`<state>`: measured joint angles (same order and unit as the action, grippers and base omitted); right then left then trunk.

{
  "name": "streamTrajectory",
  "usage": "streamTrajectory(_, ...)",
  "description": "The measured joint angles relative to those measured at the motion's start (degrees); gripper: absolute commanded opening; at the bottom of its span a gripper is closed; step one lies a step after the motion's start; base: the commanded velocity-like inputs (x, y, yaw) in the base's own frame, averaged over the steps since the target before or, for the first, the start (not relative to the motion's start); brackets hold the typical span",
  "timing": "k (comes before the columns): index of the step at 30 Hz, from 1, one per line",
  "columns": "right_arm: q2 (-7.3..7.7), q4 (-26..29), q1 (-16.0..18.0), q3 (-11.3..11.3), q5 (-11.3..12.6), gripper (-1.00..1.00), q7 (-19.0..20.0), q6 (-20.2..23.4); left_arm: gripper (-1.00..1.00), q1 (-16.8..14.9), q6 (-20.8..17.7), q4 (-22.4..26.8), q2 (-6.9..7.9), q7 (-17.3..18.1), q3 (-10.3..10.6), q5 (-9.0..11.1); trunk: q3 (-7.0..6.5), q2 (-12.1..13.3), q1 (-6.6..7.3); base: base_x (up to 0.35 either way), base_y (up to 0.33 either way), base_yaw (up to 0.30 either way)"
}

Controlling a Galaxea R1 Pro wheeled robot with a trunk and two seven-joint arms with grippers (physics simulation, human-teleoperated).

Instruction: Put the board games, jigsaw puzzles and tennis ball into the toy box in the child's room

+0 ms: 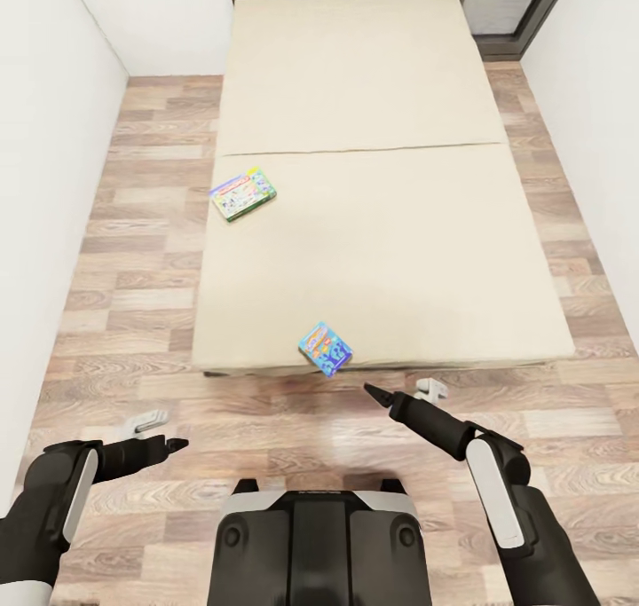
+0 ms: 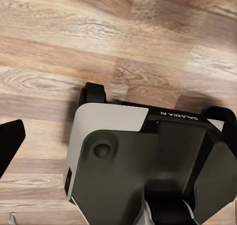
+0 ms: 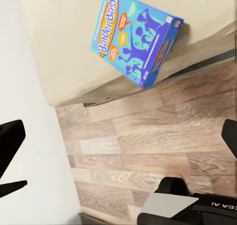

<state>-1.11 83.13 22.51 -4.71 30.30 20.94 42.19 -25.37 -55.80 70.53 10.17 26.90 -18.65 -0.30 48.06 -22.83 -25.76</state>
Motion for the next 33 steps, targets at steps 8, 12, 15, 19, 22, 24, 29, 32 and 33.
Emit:
streamTrajectory(8, 0.19, -0.1, 0.05, -0.19, -0.01, 1.0, 0.01, -0.04, 1.0, 0.01, -0.02, 0.01, 0.03, 0.05, -0.09, 0.01, 0.0, 0.0, 0.01, -0.034, -0.021, 0.241)
streamTrajectory(12, 0.26, -0.11, 0.03, -0.23, 0.04, 1.0, 0.08, -0.05, 1.0, 0.01, -0.02, 0.01, 0.03, 0.05, -0.05, 0.02, 0.0, 0.0, 0.01, -0.004, -0.003, 0.279)
streamTrajectory(15, 0.28, -0.13, 0.02, -0.27, 0.06, 1.0, 0.15, -0.05, 1.0, 0.01, -0.02, 0.01, -0.02, 0.05, 0.07, 0.03, 0.0, 0.0, 0.01, -0.001, -0.001, 0.284)
streamTrajectory(19, 0.24, -0.16, 0.01, -0.24, 0.04, 1.0, 0.16, -0.11, 1.0, 0.01, -0.02, 0.01, -0.03, 0.05, 0.14, 0.02, 0.0, 0.0, 0.01, 0.0, 0.0, 0.286)
streamTrajectory(22, 0.12, -0.18, 0.03, -0.22, 0.01, 1.0, 0.18, -0.17, 1.0, 0.01, -0.02, 0.01, -0.04, 0.05, 0.16, 0.02, 0.0, 0.0, 0.01, 0.0, 0.0, 0.287)
streamTrajectory(24, 0.08, -0.19, 0.01, -0.21, -0.01, 1.0, 0.19, -0.19, 1.0, 0.01, -0.02, 0.01, -0.05, 0.05, 0.2, 0.02, 0.0, 0.0, 0.01, 0.0, 0.0, 0.288)
streamTrajectory(29, -0.01, -0.19, 0.0, -0.12, -0.02, 1.0, 0.15, -0.23, 1.0, 0.0, -0.03, 0.01, 0.01, 0.05, 0.05, 0.01, -0.09, -0.01, 0.01, 0.0, 0.0, 0.208)
streamTrajectory(32, -0.12, -0.19, -0.02, -0.07, -0.02, 1.0, 0.17, -0.26, 1.0, 0.0, -0.03, 0.01, 0.02, 0.05, 0.02, 0.01, -0.29, -0.01, 0.01, 0.0, 0.0, 0.064)
streamTrajectory(33, -0.14, -0.19, -0.01, -0.07, -0.04, 1.0, 0.17, -0.29, 1.0, 0.0, -0.04, 0.01, 0.02, 0.04, 0.02, 0.01, -0.38, 0.0, 0.02, 0.0, 0.0, 0.029)
